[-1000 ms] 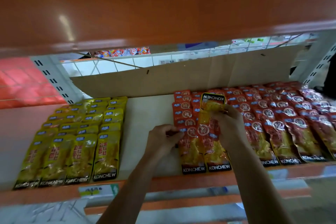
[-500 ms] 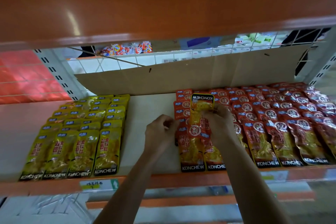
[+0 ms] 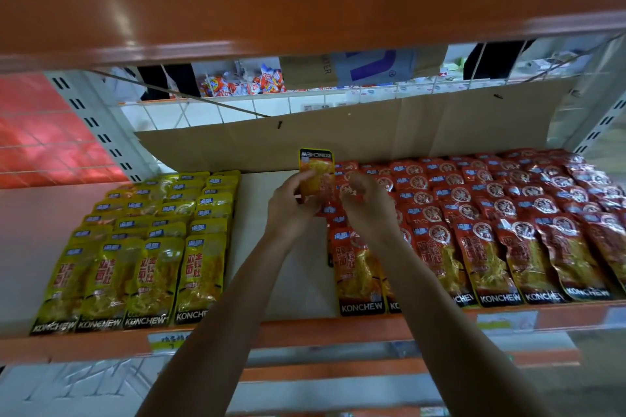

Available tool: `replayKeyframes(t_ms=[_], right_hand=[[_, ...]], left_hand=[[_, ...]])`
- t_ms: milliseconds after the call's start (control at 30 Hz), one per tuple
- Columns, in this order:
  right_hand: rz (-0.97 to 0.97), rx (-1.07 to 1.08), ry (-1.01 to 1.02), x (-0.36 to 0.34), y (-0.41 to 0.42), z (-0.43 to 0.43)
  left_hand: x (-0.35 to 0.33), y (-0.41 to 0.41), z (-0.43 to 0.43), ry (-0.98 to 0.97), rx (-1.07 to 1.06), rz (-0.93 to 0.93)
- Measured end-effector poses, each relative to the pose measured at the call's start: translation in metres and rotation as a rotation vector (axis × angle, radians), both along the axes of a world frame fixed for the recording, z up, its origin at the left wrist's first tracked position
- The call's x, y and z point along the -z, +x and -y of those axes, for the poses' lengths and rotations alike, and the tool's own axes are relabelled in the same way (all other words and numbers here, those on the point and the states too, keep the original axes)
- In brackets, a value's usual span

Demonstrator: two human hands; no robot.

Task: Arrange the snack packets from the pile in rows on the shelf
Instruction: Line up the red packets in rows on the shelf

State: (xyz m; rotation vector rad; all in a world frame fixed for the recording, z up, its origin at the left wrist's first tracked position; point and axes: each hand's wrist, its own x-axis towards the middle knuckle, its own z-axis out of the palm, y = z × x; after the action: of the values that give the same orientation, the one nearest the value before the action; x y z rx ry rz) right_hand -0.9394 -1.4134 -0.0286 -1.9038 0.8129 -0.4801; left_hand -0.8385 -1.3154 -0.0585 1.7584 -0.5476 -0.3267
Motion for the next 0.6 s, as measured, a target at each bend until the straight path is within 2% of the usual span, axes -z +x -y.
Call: replayKeyframes(t_ms=[300, 433, 600], right_hand=[[-0.113, -0.085, -0.357, 0.017, -0.003, 0.001], [-0.153, -0.149, -0.476, 0.024, -0.001, 0.003], [-0.243, -0.226, -0.505, 0.034, -0.002, 0.004]], left_hand=[[0.004, 0.031, 0.009, 0.434, 0.051, 0.242], [0.003, 0.044, 0.013, 0.514, 0.081, 0.324], [0.006, 0.051, 0.009, 0.573, 0.177, 0.420]])
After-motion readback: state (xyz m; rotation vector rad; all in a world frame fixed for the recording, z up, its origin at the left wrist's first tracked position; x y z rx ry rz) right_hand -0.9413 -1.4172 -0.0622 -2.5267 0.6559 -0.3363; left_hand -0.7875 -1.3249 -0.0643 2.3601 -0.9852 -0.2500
